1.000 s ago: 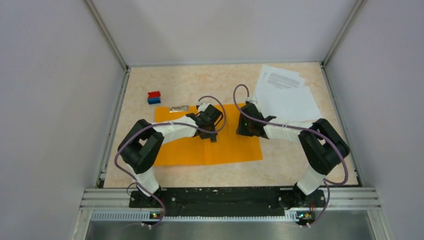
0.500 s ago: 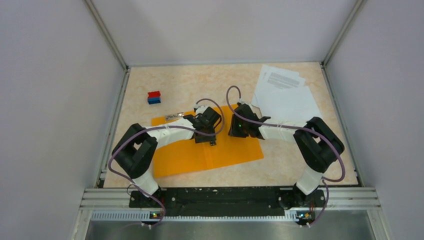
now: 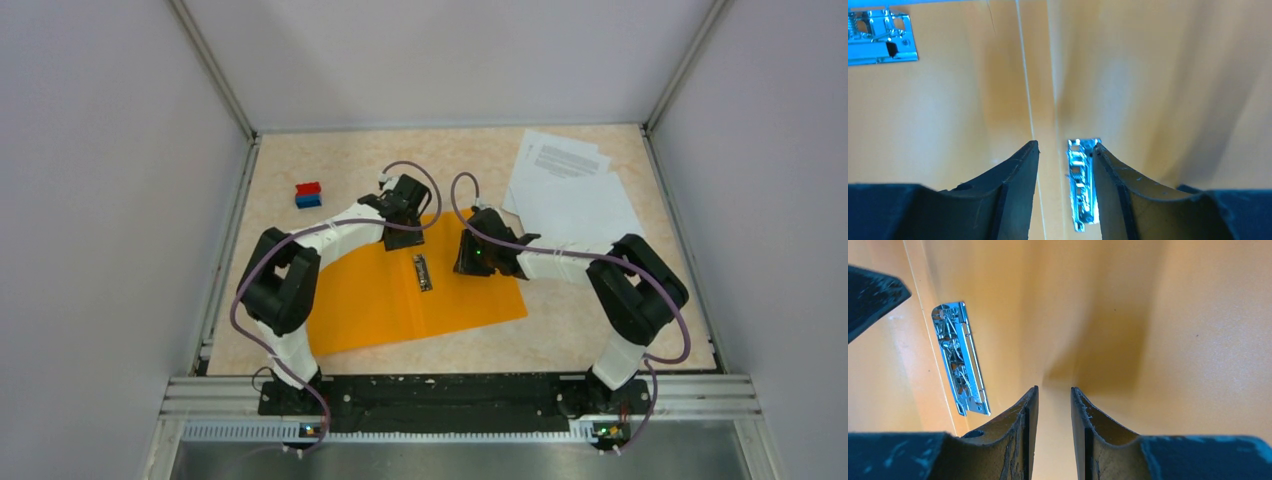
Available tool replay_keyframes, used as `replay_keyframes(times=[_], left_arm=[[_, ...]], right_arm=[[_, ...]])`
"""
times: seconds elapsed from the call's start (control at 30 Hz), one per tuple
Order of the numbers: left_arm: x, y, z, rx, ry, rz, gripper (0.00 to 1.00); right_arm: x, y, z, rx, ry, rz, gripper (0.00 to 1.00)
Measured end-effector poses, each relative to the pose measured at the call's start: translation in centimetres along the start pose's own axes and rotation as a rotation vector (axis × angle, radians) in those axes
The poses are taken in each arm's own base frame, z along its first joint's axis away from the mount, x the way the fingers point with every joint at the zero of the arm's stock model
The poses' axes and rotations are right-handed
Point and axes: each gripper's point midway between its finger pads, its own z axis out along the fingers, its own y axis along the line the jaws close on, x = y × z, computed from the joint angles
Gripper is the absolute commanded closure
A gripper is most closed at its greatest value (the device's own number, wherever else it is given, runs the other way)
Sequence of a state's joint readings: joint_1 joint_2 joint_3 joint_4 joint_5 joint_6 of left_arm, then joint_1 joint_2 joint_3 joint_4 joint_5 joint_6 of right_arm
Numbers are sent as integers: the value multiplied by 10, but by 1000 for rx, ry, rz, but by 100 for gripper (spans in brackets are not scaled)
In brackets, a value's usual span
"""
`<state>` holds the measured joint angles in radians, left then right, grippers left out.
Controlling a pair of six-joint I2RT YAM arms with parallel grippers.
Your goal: Put the files into the folder
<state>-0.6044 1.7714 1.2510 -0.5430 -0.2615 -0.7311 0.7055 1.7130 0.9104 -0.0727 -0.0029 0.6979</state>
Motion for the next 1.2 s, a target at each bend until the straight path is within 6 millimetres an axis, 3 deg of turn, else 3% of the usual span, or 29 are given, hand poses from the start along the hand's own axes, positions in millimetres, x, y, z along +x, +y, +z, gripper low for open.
replay_keyframes(times=[0.13, 0.27, 0.47, 0.77, 0.87, 1.1, 1.2], left_arm=[[5, 9, 24, -13, 54, 2, 54], [12, 1, 34, 17, 92, 3, 56], [16, -6, 41, 32, 103, 0, 72], [13, -1, 46, -14, 84, -49, 87], [12, -3, 47, -8, 78, -67, 99], [11, -7, 49, 7, 71, -90, 100], [10, -7, 50, 14, 69, -96, 100]], right_arm=[[1, 1, 0, -3, 2, -9, 69], [2, 2, 0, -5, 4, -19, 70], [6, 10, 0, -3, 13, -53, 70], [13, 49, -3, -36, 8, -133, 71], [17, 54, -1, -35, 12, -141, 73], [42, 65, 12, -31, 60, -159, 76], [44, 71, 11, -38, 56, -154, 78]])
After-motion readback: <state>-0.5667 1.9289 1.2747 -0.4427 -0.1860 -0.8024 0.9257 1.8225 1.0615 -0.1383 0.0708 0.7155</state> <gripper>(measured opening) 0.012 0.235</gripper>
